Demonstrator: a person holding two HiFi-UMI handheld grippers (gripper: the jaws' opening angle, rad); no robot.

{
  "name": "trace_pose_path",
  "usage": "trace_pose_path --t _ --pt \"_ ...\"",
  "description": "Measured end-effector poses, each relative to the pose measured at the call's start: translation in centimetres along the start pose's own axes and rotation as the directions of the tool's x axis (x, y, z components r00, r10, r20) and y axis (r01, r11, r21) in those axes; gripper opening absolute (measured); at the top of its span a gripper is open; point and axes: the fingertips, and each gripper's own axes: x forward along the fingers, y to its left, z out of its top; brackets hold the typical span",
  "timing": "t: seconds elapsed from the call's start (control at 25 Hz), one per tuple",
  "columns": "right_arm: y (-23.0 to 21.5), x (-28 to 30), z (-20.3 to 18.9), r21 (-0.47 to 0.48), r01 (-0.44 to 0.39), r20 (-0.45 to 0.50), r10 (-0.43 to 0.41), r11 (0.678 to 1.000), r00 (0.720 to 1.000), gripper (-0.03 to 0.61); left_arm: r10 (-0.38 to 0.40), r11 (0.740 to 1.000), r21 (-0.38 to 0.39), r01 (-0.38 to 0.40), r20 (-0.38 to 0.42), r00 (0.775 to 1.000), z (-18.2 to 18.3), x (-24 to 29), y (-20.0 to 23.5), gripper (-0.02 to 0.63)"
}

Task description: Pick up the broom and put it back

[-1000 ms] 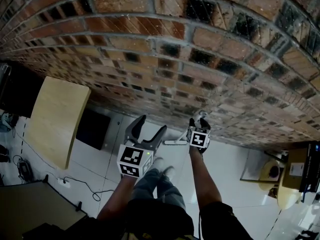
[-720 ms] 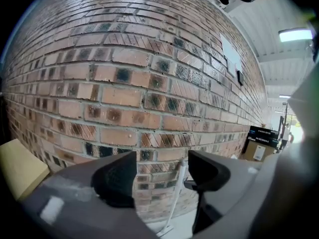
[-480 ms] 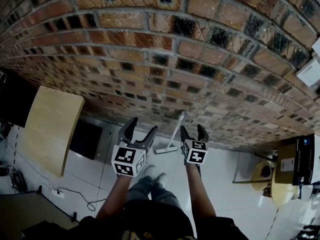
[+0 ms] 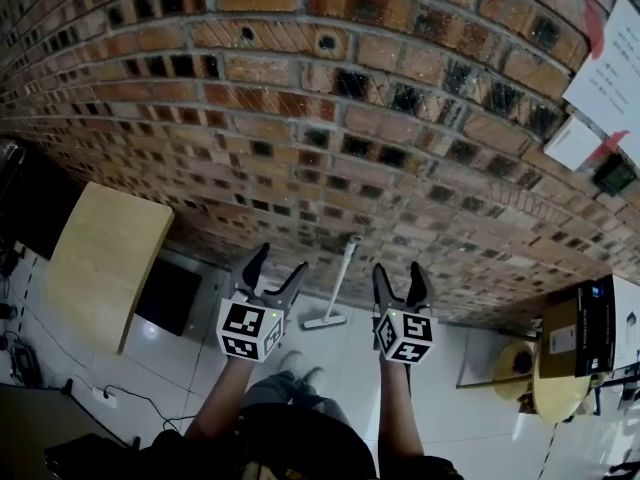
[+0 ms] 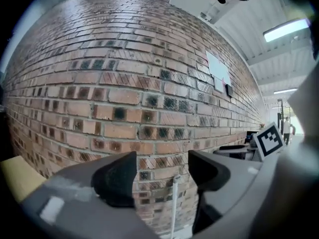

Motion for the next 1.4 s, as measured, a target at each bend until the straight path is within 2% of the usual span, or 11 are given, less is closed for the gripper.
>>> trace_pose_path --t 0.16,0.28,0.4,0.6,0.68,0.8,0.88,1.0,1.16,1.4 --pt "1.1 -3.8 3.5 -0.004 -0.031 0.133 0.031 1.0 0.991 0.328 0.007 0.999 0.053 -0.009 0.037 0.999 1.2 -2.4 -1.9 0.325" --pt "2.8 -6.5 6.2 -0.034 -0.031 0.237 0.038 0.999 0.971 0.351 0.026 0.996 0.089 -0.033 0.084 0.996 2.4 -4.8 -2.4 0.325" --pt "5.3 -9.2 7.4 -0.08 -0.019 0.296 0.042 0.997 0.954 0.367 0.028 0.994 0.103 -0.04 0.118 0.993 3.1 -7.4 -2.5 0.327" --pt "9.8 -14.2 6.3 -0.075 -0.04 0.304 0.061 0.996 0.951 0.377 0.037 0.994 0.098 -0.053 0.154 0.987 2.6 -13.4 -3.1 0.342" --pt "11.9 -16.6 5.6 -0.055 -0.06 0.294 0.074 0.997 0.953 0.377 0.033 0.995 0.089 -0.049 0.168 0.985 1.9 -16.6 -3.4 0.345" --pt "15.7 -21.3 4.8 -0.083 -0.091 0.286 0.111 0.992 0.952 0.355 0.047 0.996 0.07 -0.061 0.179 0.983 0.3 -22.6 -3.6 0.348" --pt "18.2 -24.6 4.1 -0.109 -0.075 0.277 0.102 0.991 0.955 0.337 0.054 0.995 0.076 -0.068 0.177 0.983 -0.4 -26.7 -3.8 0.348" --pt "21.3 -28.4 2.8 -0.119 -0.032 0.247 0.061 0.992 0.967 0.347 0.038 0.994 0.091 -0.055 0.18 0.983 -0.4 -31.2 -4.2 0.348" --pt "23.1 -31.7 1.7 -0.094 -0.003 0.188 0.021 0.996 0.982 0.414 0.006 0.995 0.097 -0.025 0.19 0.982 0.5 -34.7 -5.8 0.348" --pt "21.4 -35.4 3.2 -0.102 0.054 0.228 -0.029 0.993 0.973 0.42 -0.03 0.993 0.117 0.006 0.206 0.978 2.1 -35.7 -9.2 0.347"
